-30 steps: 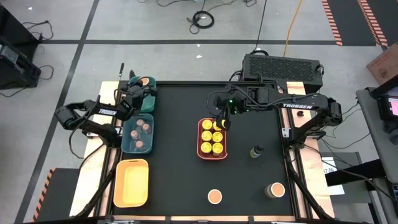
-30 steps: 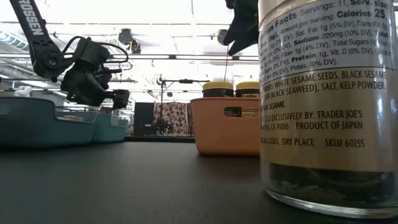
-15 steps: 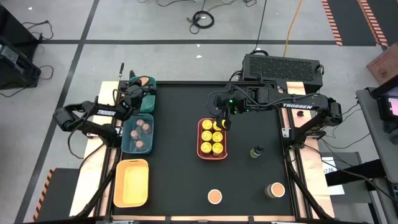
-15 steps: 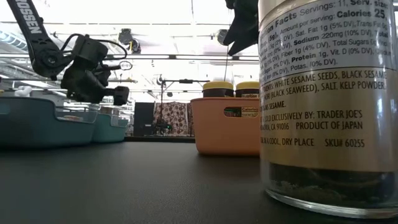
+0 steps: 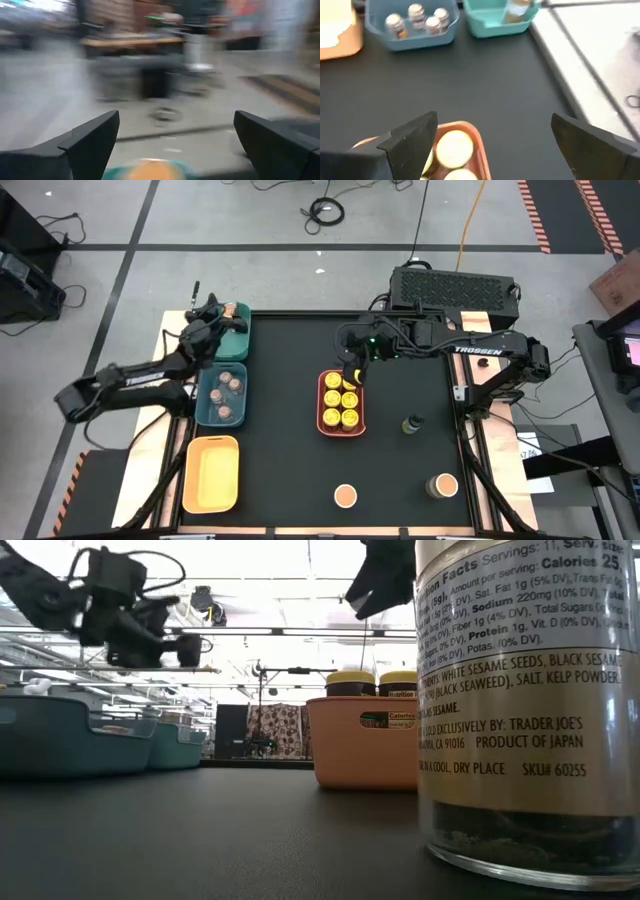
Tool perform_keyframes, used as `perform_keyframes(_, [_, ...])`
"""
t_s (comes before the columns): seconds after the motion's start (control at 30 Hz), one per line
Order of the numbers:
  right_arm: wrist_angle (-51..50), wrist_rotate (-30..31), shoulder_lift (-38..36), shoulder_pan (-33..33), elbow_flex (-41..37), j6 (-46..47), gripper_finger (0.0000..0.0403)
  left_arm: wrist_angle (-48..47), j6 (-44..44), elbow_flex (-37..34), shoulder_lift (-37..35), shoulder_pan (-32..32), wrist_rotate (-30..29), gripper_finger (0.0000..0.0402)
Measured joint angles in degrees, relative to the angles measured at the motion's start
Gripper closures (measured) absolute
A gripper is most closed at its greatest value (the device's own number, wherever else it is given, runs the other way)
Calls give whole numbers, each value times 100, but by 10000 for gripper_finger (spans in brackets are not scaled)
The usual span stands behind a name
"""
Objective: Sort spices by type
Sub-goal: Put the golden seasoning bottle in the green bin
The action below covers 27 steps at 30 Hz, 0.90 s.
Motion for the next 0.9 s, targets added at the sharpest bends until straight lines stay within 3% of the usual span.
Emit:
perform_keyframes(0.17, [114,760,0,-255,2,-52,18,-1314,-1228,670,-549,-176,2765,6])
perform_keyframes(0.27, [3,822,0,-711,2,245,18,-1599,-1356,1058,-443,-286,4210,6])
perform_keyframes(0.4, [-636,832,0,-1588,4,1021,18,-1537,-1044,1245,-203,-610,5603,6])
perform_keyframes(0.5, [-1214,852,0,-2249,4,1445,18,-1548,-748,1245,-134,-906,5946,6])
perform_keyframes(0.67, [-2139,859,0,-3075,4,2404,19,-1580,-607,1232,-91,-1341,5835,6])
perform_keyframes(0.9, [-2543,939,0,-3367,4,2466,19,-1745,-1034,1226,148,-1686,5402,6])
